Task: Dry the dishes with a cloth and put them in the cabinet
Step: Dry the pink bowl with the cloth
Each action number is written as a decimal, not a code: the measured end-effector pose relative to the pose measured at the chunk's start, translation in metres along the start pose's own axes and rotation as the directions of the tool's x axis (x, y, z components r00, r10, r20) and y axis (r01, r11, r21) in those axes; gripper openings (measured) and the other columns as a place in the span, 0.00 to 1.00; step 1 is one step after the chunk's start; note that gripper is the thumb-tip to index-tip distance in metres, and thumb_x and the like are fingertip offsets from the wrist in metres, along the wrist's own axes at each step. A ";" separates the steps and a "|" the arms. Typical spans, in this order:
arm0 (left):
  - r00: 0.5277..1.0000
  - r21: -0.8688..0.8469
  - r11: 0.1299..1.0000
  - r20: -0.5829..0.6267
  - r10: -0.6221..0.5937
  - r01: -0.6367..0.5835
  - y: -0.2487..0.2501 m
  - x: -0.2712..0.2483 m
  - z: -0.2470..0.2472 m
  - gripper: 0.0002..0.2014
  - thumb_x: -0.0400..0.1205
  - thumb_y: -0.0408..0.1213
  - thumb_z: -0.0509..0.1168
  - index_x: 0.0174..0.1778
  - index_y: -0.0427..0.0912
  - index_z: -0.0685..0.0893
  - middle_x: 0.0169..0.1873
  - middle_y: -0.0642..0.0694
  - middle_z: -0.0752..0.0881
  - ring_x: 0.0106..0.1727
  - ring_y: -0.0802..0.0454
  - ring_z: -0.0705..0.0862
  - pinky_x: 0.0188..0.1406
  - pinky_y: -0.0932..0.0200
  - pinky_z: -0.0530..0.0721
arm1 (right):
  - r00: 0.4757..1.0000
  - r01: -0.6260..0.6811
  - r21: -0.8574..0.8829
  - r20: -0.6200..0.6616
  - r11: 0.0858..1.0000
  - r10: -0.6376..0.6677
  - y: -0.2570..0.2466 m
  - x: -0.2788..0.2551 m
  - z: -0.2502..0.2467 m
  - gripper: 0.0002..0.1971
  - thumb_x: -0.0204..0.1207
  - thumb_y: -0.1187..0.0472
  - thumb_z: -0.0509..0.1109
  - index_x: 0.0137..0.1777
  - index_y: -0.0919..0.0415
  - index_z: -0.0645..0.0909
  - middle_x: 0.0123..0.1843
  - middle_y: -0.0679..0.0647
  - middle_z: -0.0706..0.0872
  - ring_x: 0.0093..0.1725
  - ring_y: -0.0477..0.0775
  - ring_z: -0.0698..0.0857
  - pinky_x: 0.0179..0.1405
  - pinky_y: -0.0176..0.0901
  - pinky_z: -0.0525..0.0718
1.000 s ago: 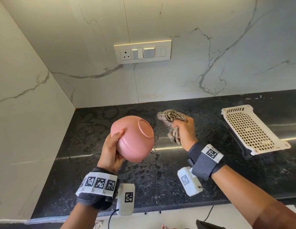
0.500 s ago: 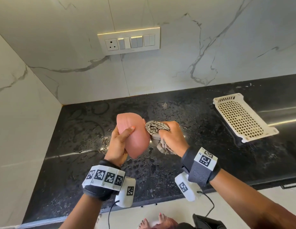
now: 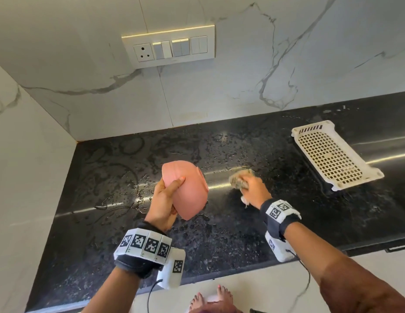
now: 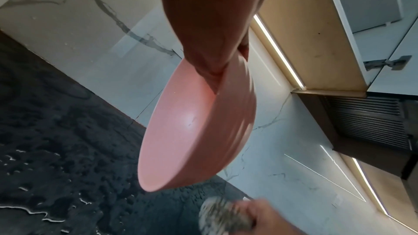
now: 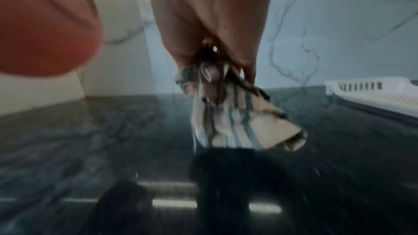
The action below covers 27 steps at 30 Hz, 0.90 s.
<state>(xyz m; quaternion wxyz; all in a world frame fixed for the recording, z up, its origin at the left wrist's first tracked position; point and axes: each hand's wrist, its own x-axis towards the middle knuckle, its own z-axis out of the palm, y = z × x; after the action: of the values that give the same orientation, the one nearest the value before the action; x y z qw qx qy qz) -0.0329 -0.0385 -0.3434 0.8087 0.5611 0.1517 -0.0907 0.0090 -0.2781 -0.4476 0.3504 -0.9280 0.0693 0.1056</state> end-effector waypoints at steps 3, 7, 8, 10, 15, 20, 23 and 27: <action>1.000 -0.005 1.000 0.019 0.009 -0.009 0.009 0.001 0.001 0.09 0.73 0.39 0.67 0.48 0.45 0.84 0.38 0.47 0.89 0.40 0.48 0.83 0.38 0.51 0.77 | 0.963 -0.034 -0.070 0.265 0.997 0.051 0.010 -0.004 0.012 0.31 0.72 0.60 0.74 0.75 0.63 0.70 0.75 0.59 0.74 0.74 0.56 0.73 0.74 0.45 0.68; 0.999 -0.068 0.997 0.043 0.027 -0.024 0.033 -0.001 0.015 0.08 0.72 0.42 0.67 0.39 0.46 0.90 0.38 0.43 0.85 0.42 0.44 0.78 0.38 0.48 0.71 | 0.971 -0.067 0.640 0.220 0.765 -0.098 -0.046 -0.017 -0.022 0.40 0.61 0.49 0.82 0.73 0.53 0.71 0.75 0.57 0.74 0.70 0.51 0.76 0.67 0.45 0.76; 0.998 -0.080 0.996 0.046 0.038 -0.034 0.041 -0.003 0.019 0.07 0.76 0.41 0.66 0.41 0.44 0.89 0.37 0.44 0.85 0.41 0.46 0.80 0.39 0.49 0.75 | 0.966 -0.046 0.734 0.205 0.677 -0.157 -0.062 -0.022 -0.035 0.45 0.54 0.45 0.84 0.72 0.50 0.71 0.73 0.56 0.76 0.69 0.51 0.78 0.66 0.46 0.78; 0.995 -0.132 0.990 0.073 0.066 -0.056 0.060 -0.006 0.033 0.08 0.81 0.40 0.61 0.46 0.44 0.85 0.37 0.45 0.88 0.40 0.50 0.85 0.38 0.52 0.84 | 0.940 0.082 0.770 0.151 0.633 -0.306 -0.099 -0.032 -0.063 0.57 0.41 0.38 0.85 0.74 0.49 0.67 0.71 0.52 0.77 0.68 0.50 0.79 0.64 0.47 0.80; 0.969 -0.346 0.937 0.217 0.117 -0.035 0.111 -0.029 0.076 0.12 0.81 0.42 0.59 0.51 0.39 0.82 0.41 0.41 0.89 0.41 0.49 0.89 0.37 0.54 0.89 | 0.874 0.365 0.730 -0.054 0.578 -0.483 -0.166 -0.062 -0.126 0.61 0.37 0.43 0.87 0.75 0.47 0.63 0.69 0.42 0.73 0.63 0.41 0.79 0.53 0.39 0.84; 0.868 -0.388 0.921 0.445 0.222 -0.037 0.157 -0.058 0.106 0.16 0.81 0.46 0.57 0.56 0.40 0.82 0.43 0.39 0.90 0.40 0.50 0.89 0.38 0.56 0.89 | 0.790 0.579 0.604 -0.250 0.548 -0.559 -0.196 -0.095 -0.193 0.46 0.48 0.54 0.81 0.71 0.47 0.69 0.69 0.46 0.76 0.64 0.46 0.80 0.53 0.43 0.84; 0.771 -0.321 0.941 0.573 0.279 -0.102 0.184 -0.070 0.122 0.21 0.76 0.49 0.60 0.62 0.43 0.80 0.53 0.37 0.88 0.52 0.44 0.88 0.46 0.42 0.88 | 0.752 0.643 0.571 -0.349 0.510 -0.558 -0.209 -0.112 -0.236 0.47 0.47 0.53 0.81 0.71 0.52 0.71 0.68 0.49 0.77 0.61 0.44 0.82 0.48 0.38 0.84; 0.695 -0.088 0.906 0.612 0.378 -0.414 0.224 -0.074 0.141 0.25 0.75 0.54 0.60 0.62 0.43 0.81 0.56 0.44 0.88 0.58 0.45 0.86 0.53 0.37 0.85 | 0.703 0.709 0.540 -0.491 0.454 -0.514 -0.230 -0.136 -0.298 0.46 0.37 0.42 0.85 0.63 0.45 0.77 0.61 0.46 0.82 0.58 0.51 0.83 0.42 0.38 0.84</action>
<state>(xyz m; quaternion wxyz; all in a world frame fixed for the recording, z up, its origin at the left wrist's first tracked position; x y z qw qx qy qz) -0.0112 -0.0925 -0.0754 0.7972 0.5422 -0.2473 -0.0966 -0.0320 -0.2976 -0.0496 0.6738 -0.6890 -0.1933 -0.1841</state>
